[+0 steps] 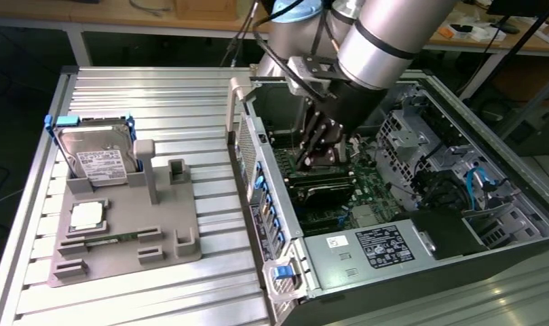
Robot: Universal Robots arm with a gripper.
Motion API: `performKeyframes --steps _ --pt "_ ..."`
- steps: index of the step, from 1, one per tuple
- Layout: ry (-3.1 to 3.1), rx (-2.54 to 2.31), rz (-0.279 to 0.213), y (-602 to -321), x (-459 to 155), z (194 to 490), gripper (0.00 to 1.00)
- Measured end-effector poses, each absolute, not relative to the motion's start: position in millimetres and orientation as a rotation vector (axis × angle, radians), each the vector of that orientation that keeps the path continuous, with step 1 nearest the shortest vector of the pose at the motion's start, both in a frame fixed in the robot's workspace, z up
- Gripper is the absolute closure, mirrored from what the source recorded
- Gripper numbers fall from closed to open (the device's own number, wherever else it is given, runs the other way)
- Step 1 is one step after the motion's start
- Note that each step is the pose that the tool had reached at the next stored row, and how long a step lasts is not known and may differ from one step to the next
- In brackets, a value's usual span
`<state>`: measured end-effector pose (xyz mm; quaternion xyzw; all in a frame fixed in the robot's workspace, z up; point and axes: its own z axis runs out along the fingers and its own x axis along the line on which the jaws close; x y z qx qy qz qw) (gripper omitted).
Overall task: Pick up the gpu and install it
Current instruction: 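Press down on the gpu until it lock into place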
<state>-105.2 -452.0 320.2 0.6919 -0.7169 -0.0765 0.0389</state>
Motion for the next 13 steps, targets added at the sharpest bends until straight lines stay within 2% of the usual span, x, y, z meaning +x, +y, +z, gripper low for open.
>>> performKeyframes --steps 2,4,7,9,10,11,13 --pt "-2.196 2.121 -0.264 -466.4 -119.0 317.0 0.81" --pt "-2.174 2.100 -0.335 -466.5 -116.7 311.5 0.81" --pt "-2.136 2.057 -0.404 -466.3 -115.5 294.5 0.81" --pt "-2.138 2.059 -0.406 -466.5 -113.9 308.6 0.81" --pt "-2.147 2.069 -0.385 -463.4 -114.3 317.7 0.81" --pt "-2.172 2.097 -0.338 -463.3 -123.4 318.5 0.81" --pt "-2.179 2.104 -0.324 -463.2 -124.5 318.5 0.81"
